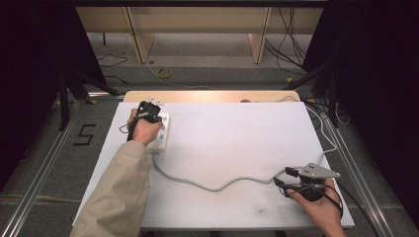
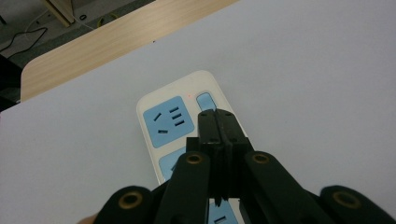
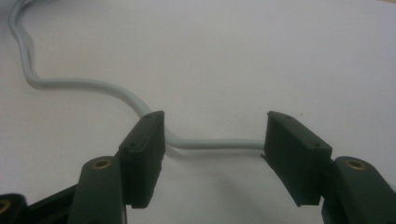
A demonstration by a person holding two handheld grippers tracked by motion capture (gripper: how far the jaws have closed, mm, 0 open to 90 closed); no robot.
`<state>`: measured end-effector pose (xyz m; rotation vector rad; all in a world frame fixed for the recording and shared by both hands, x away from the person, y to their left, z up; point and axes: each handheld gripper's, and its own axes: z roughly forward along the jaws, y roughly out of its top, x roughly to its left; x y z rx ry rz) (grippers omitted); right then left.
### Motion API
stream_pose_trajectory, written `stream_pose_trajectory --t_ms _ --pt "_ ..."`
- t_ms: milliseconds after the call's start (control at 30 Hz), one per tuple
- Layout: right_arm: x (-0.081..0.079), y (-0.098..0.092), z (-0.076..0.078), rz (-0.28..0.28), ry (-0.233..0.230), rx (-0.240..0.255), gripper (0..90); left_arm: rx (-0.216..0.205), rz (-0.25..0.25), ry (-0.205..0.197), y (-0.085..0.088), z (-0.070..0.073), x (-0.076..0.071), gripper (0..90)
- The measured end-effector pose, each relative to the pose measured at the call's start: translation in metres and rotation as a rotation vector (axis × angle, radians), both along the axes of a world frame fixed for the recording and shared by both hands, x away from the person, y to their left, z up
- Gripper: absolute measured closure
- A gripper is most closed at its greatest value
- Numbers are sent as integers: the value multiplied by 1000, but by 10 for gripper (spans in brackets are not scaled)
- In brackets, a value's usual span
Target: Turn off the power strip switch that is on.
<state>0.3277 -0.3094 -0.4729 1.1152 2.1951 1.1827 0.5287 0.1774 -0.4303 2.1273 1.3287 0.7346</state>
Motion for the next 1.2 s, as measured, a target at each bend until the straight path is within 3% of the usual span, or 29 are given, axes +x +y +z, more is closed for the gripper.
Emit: stream_pose_trajectory --t_ms 933,1200 --pt "0 0 0 2 1 2 393 14 3 12 1 -1 10 897" --pt "0 0 0 2 2 -1 393 19 3 6 1 4 13 898"
